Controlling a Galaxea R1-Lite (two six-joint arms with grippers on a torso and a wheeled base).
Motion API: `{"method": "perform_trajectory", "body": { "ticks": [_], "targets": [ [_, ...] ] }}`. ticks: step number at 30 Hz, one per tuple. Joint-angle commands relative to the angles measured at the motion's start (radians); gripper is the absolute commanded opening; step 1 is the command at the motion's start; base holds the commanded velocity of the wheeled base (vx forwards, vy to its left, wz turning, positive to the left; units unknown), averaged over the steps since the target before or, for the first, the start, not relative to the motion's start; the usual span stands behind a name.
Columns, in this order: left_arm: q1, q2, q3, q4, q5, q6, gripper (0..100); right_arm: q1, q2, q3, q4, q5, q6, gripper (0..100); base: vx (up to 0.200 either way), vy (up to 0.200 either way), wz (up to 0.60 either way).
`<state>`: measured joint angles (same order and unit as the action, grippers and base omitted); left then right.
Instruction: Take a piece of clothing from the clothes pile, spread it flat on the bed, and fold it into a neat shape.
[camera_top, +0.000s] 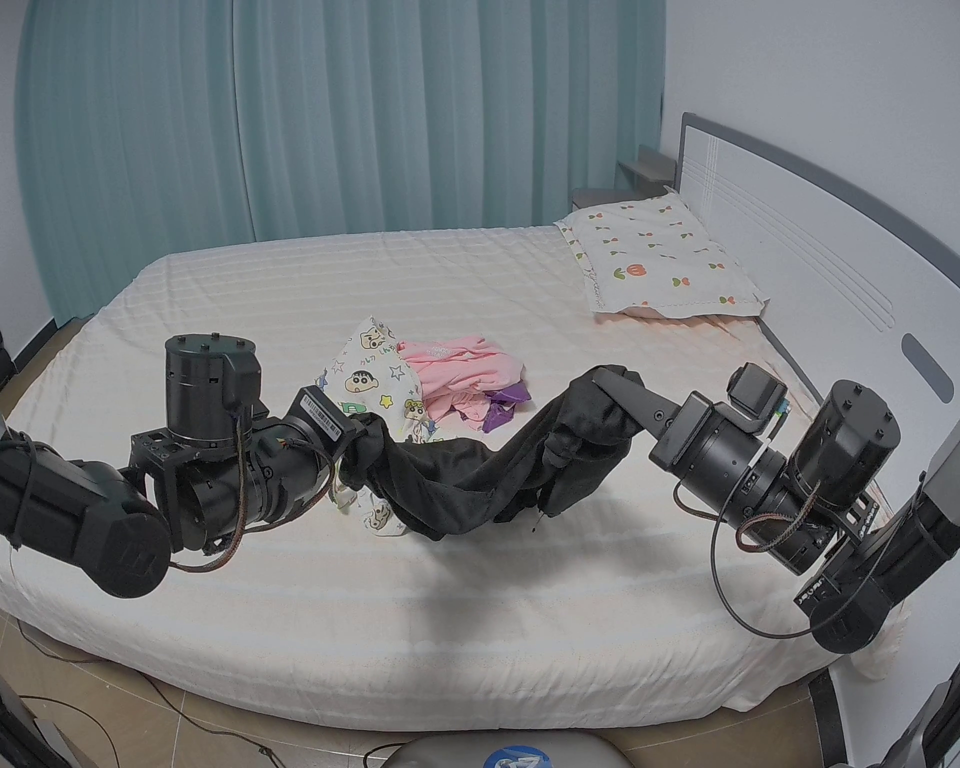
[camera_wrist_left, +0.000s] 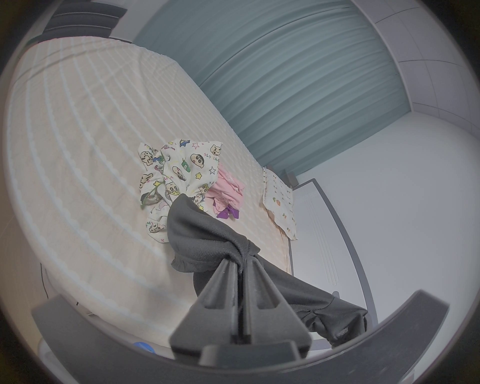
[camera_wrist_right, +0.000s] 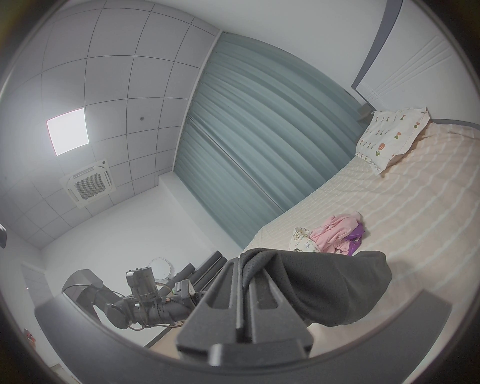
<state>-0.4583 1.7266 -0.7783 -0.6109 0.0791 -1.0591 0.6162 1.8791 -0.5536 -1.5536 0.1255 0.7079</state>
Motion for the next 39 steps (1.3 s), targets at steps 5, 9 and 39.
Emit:
{"method": "perform_trajectory", "body": {
  "ticks": [5, 9, 39],
  "targets": [
    [0.021, -0.027, -0.007, 0.002, -0.001, -0.001, 0, 0.031, -0.009, -0.011, 0.001, 0.003, -0.005, 0, 0.000, 0.200, 0.00],
    [0.021, -0.030, -0.004, 0.002, -0.001, -0.001, 0, 0.031, -0.003, -0.025, 0.012, 0.003, -0.007, 0, 0.000, 0.200, 0.00],
    [0.053, -0.096, -0.010, 0.016, 0.001, 0.005, 0, 0.094, 0.006, -0.195, 0.187, -0.122, -0.074, 0, 0.000, 0.200, 0.00]
  ]
}}
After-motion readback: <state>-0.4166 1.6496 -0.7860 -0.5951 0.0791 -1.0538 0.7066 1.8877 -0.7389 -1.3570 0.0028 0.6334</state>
